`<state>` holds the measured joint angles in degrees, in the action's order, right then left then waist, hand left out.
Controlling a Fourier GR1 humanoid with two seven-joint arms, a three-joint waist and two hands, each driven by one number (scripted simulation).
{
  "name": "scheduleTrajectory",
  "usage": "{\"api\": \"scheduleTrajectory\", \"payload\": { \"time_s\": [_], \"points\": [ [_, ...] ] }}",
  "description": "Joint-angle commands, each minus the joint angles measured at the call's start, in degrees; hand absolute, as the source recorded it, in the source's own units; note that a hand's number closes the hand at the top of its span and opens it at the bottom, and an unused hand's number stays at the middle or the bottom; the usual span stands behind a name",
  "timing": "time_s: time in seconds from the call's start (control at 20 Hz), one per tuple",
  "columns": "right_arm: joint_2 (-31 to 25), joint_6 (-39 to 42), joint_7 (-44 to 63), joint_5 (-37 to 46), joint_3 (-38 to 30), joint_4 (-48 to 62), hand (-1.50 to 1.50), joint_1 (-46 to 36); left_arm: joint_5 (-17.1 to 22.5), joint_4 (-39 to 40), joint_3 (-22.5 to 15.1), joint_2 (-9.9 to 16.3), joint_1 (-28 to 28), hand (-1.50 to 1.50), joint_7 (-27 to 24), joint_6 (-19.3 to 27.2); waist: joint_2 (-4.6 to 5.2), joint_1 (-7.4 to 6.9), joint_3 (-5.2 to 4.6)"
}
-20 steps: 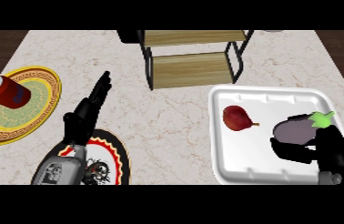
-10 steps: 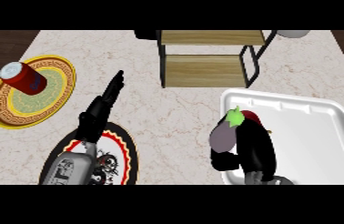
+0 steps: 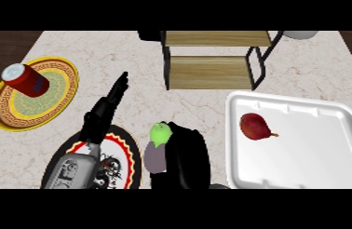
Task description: Pick the eggplant from the tray and place it in the tiered shelf
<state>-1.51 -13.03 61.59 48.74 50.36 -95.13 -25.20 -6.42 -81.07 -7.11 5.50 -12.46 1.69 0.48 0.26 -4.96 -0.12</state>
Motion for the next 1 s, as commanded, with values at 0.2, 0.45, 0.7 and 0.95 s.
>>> {"api": "scheduleTrajectory", "payload": {
  "time_s": [0.2, 0.45, 0.7, 0.95],
  "points": [
    [1.5, -11.5, 15.2, 3.4, 3.6, -2.8, 1.50, -14.5, 0.2, 2.0, 2.4, 1.4, -2.3, 0.00, 0.8, 0.2, -0.73, 2.21, -0.04],
    [1.5, -6.6, 21.4, 7.8, -0.3, -2.4, 1.50, -22.1, 0.1, 3.1, 2.8, 0.7, -1.0, 0.00, -0.7, 1.3, -1.23, 2.99, -0.19],
    [1.5, -2.9, 23.6, 11.6, -6.2, -0.4, 1.50, -28.9, 0.4, 0.3, 1.7, 0.0, 1.3, 0.00, -0.1, 1.0, -1.39, 2.95, -0.11],
    [1.5, 2.3, 23.6, 14.6, -11.3, 0.2, 1.50, -34.5, 0.3, 1.6, 2.8, 1.3, 1.4, 0.00, -1.7, 0.6, -1.45, 4.16, -0.10]
  ]
}}
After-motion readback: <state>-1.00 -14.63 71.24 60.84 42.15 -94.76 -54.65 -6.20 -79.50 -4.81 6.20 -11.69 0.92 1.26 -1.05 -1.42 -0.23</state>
